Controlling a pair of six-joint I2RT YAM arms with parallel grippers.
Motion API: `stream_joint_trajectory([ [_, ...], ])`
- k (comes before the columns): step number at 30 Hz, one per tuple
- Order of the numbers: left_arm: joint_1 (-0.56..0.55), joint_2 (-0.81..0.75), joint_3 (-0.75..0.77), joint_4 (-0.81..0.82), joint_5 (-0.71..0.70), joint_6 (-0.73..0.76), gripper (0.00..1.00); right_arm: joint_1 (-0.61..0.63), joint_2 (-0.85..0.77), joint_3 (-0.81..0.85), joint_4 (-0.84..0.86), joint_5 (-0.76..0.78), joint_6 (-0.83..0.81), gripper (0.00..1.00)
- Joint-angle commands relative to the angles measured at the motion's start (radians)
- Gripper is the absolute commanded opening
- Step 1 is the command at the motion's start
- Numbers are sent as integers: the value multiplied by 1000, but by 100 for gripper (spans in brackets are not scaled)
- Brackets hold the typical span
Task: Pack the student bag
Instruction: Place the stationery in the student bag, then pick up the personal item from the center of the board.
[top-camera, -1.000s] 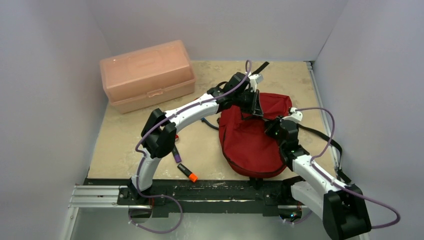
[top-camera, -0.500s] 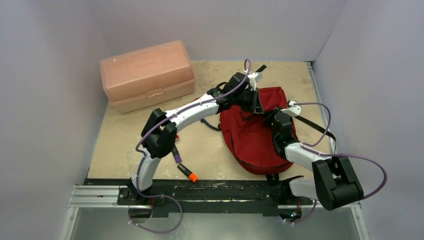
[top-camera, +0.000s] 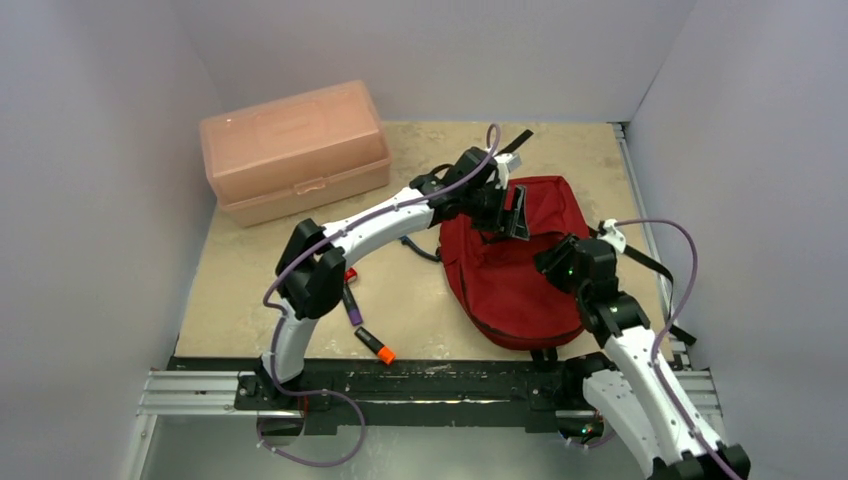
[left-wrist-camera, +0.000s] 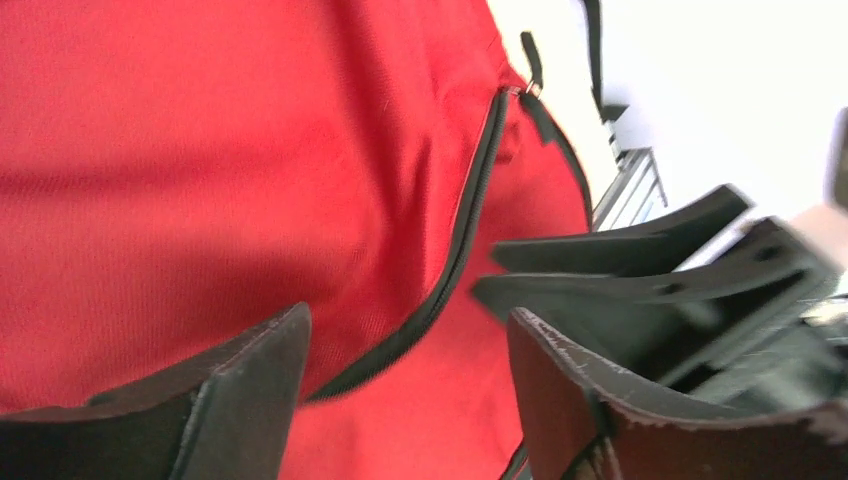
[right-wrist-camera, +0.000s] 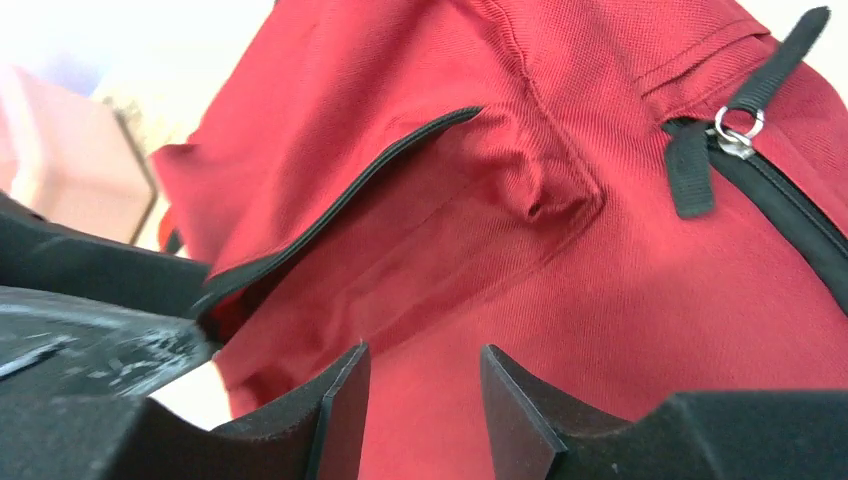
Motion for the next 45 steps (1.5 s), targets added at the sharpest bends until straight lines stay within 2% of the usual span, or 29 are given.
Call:
stream_joint_trajectory([
  [1,8,-240,-100,-63,-60,56,75,0,-158,150,-314,-51,-4,49],
  [5,35,-509,-326,-79,-129,115,75,37,-103,264,-273,-196,-182,49],
  [9,107,-802,-497,-161,-261,188,76,231,-35,331,-211,-197,-182,49],
  [12,129,-1001,-567,-258,-460,282,76,410,76,353,-110,-201,-182,49],
  [13,129,-1053,-578,-290,-525,306,78,494,129,365,-65,-178,-182,49],
  [15,132,-1148,-597,-345,-625,346,78,666,253,408,3,-116,-202,63],
  [16,133,-1193,-605,-365,-660,353,78,720,327,436,33,-110,-208,66],
  [20,133,-1351,-642,-419,-767,317,78,796,654,572,183,-147,-230,71],
  [21,133,-1464,-668,-418,-791,290,78,798,836,666,270,-135,-232,71],
  [22,133,-1498,-676,-414,-792,285,78,801,898,705,296,-126,-227,71],
  [24,132,-1548,-685,-411,-793,287,78,811,1017,798,325,-104,-239,72],
  [30,133,-1594,-683,-492,-785,286,78,821,1330,1094,233,-72,-310,73],
  [39,133,-1635,-717,-510,-765,283,78,863,1494,1236,144,44,-387,70],
  [42,132,-1633,-719,-511,-764,282,78,874,1535,1280,104,71,-407,63],
  [45,133,-1633,-720,-510,-762,279,78,877,1542,1300,65,91,-392,48],
])
